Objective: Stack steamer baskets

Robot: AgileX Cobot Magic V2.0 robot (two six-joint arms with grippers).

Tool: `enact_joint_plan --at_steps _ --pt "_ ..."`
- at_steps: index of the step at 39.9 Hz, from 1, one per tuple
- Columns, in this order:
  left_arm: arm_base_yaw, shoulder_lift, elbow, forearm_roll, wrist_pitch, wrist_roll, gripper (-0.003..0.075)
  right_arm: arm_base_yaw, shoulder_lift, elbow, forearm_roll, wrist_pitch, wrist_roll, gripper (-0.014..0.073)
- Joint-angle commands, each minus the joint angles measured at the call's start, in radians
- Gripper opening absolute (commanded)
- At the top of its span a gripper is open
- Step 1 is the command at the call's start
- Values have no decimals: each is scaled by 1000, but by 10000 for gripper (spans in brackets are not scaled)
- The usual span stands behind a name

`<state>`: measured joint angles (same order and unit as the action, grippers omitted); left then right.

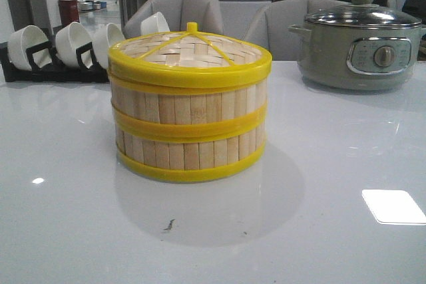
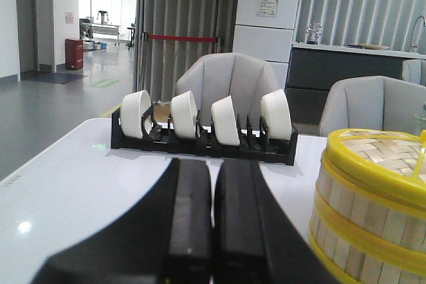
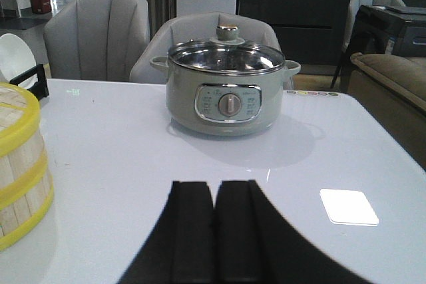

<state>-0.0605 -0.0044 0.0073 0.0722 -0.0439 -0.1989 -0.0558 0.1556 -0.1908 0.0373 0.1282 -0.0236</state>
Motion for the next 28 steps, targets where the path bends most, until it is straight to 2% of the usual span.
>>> enact_joint_plan --at_steps 1,13,28 --pt "1 -11 1 -10 -97 -10 85 -7 9 -28 -8 -91 -7 70" --pt "1 -11 1 17 -76 42 85 -6 9 -28 -8 -91 -7 70" --pt "1 -11 1 17 -68 42 83 -6 9 -28 -8 -91 -7 70"
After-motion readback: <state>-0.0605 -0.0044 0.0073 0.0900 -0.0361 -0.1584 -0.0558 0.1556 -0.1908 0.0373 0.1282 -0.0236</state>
